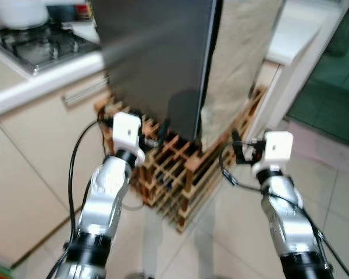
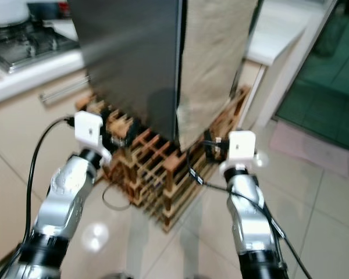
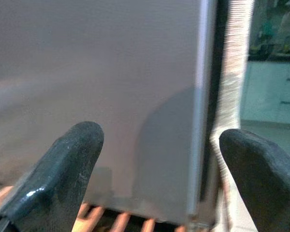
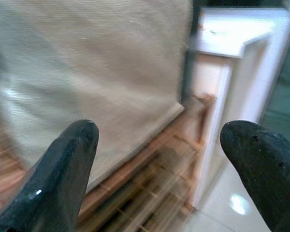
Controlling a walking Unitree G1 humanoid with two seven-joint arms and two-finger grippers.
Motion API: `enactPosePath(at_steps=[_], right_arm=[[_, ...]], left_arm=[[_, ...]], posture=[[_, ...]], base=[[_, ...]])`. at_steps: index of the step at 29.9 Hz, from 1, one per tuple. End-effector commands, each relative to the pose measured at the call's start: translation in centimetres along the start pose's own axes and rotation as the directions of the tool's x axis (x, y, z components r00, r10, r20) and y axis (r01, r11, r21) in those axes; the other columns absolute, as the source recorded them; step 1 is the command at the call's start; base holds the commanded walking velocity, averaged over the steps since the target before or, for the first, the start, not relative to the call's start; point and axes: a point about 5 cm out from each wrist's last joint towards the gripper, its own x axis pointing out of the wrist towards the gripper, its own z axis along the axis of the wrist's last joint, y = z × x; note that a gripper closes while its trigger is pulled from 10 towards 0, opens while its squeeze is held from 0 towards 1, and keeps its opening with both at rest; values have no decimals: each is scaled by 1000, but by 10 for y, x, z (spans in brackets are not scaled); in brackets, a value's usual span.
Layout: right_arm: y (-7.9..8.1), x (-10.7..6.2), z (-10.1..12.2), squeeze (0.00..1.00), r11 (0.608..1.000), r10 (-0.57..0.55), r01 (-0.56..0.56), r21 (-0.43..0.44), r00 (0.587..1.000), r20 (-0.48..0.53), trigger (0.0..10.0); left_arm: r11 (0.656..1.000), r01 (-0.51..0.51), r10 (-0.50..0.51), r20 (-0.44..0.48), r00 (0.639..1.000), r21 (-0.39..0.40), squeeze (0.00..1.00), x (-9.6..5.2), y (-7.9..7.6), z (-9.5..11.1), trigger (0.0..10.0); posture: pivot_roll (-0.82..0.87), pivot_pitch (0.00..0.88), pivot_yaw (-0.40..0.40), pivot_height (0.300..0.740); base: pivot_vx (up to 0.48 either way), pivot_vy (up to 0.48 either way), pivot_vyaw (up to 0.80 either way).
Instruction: Restocking fridge
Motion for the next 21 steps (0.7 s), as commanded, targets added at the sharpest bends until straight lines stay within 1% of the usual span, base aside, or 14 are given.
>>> enactPosePath(at_steps=[1,3,4,5,6,7,8,11,12,14,16,18,19,21], right_arm=[[3,2,3,0,1000,8,-8,3,1000,13,10000],[4,2,3,0,1000,13,-13,4,1000,14,10000],[4,2,3,0,1000,13,-13,4,1000,14,10000],[6,2,6,0,1000,31,-31,-1,999,20,10000],[6,2,6,0,1000,31,-31,-1,999,20,10000],[6,-1,7,0,999,44,-44,-16,999,22,10000],[6,-1,7,0,999,44,-44,-16,999,22,10000],[1,-9,1,0,999,41,-41,-33,999,-4,10000],[-4,-15,-4,0,999,31,-32,-42,999,-20,10000],[-10,-20,-5,0,999,-2,1,-40,1000,-23,10000],[-9,-19,0,0,999,-11,11,-34,1000,-8,10000],[-7,-17,4,0,1000,-9,9,-28,1000,10,10000],[-7,-17,4,0,1000,-9,9,-28,1000,10,10000],[-6,-16,6,0,1000,-2,2,-31,1000,11,10000]], left_arm=[[1000,-10,10,-31,999,12,0,0,4,-2,10000],[999,39,-39,-26,999,0,0,8,-5,5,10000],[999,39,-39,-26,999,0,0,8,-5,5,10000],[997,78,-78,-16,997,-17,0,22,-15,13,10000],[997,78,-78,-16,997,-17,0,22,-15,13,10000],[996,93,-93,-24,995,-9,0,33,-21,16,10000],[996,93,-93,-24,995,-9,0,33,-21,16,10000],[995,100,-100,-36,994,-3,0,41,-26,16,10000],[995,103,-102,-38,994,14,0,44,-26,18,10000],[996,92,-92,-13,996,13,0,43,-17,21,10000],[995,97,-96,27,995,-27,0,34,-8,25,10000],[995,96,-95,25,995,-36,0,26,-3,22,10000],[995,96,-95,25,995,-36,0,26,-3,22,10000],[994,61,-63,-18,998,-89,0,13,5,11,10000]], posture=[[-33,0,-13,726],[-30,0,-17,726],[-30,0,-17,726],[-32,0,-18,726],[-32,0,-18,726],[-40,0,-18,726],[-40,0,-18,726],[-52,0,-12,726],[-72,0,-3,726],[-89,0,5,726],[-96,0,8,726],[-90,0,6,726],[-90,0,6,726],[-70,0,-3,726]], base=[[0,0,0],[0,0,0],[0,0,0],[0,0,0],[0,0,0],[0,0,0],[0,0,0],[0,0,0],[0,0,0],[0,0,0],[0,-240,0],[0,-480,0],[0,-480,0],[0,-386,0]])
